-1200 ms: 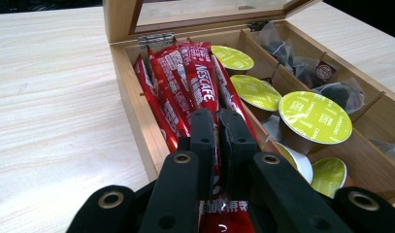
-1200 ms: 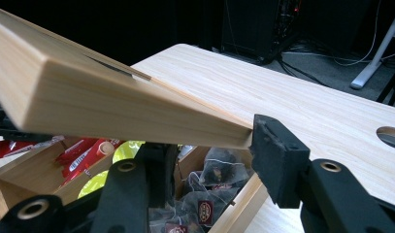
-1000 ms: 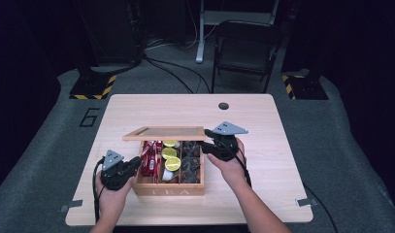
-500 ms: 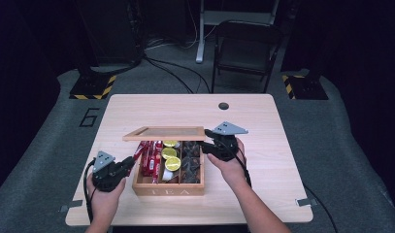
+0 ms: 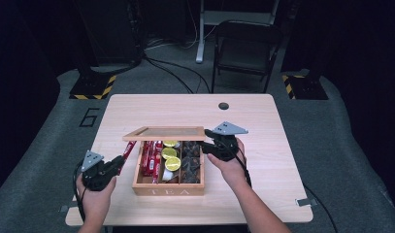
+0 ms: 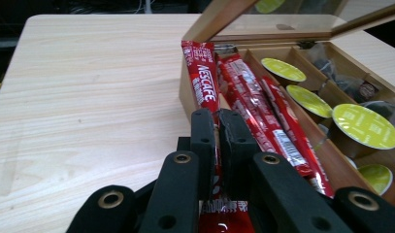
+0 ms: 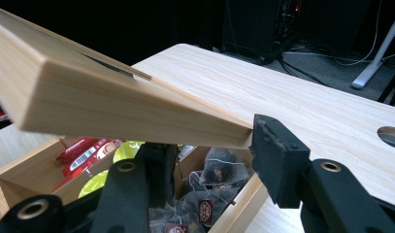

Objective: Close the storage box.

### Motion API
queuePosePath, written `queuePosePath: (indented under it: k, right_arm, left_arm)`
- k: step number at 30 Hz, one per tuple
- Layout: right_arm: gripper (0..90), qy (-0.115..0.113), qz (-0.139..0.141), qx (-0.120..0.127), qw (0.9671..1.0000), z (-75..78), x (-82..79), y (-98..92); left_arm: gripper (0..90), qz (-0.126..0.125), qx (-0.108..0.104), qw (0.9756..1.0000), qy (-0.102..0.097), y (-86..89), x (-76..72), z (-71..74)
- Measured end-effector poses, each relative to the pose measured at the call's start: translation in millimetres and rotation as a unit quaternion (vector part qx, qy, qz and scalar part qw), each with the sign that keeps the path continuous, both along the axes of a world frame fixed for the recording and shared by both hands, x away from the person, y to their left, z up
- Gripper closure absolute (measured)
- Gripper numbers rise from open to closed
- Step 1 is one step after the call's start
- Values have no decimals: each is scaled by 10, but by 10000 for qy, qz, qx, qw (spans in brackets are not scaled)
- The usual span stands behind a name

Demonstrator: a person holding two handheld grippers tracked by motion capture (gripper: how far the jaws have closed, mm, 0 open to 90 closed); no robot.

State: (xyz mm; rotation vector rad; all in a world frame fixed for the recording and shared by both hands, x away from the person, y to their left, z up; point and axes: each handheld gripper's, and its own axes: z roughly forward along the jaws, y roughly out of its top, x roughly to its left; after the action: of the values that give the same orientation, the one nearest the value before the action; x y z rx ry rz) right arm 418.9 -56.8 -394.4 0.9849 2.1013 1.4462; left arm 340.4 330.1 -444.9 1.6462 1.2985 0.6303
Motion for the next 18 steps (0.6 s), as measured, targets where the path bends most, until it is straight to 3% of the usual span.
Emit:
queuePosePath:
  k: [10,18]
  right_arm:
    - [525,-1,1,-2,10000,0,0,0]
    - [525,2,0,-5,10000,0,-1,0]
  left_arm:
    - [848,172,-27,9998,-2,122,13,-13]
    - [849,273,16,9996,117,195,53,-85]
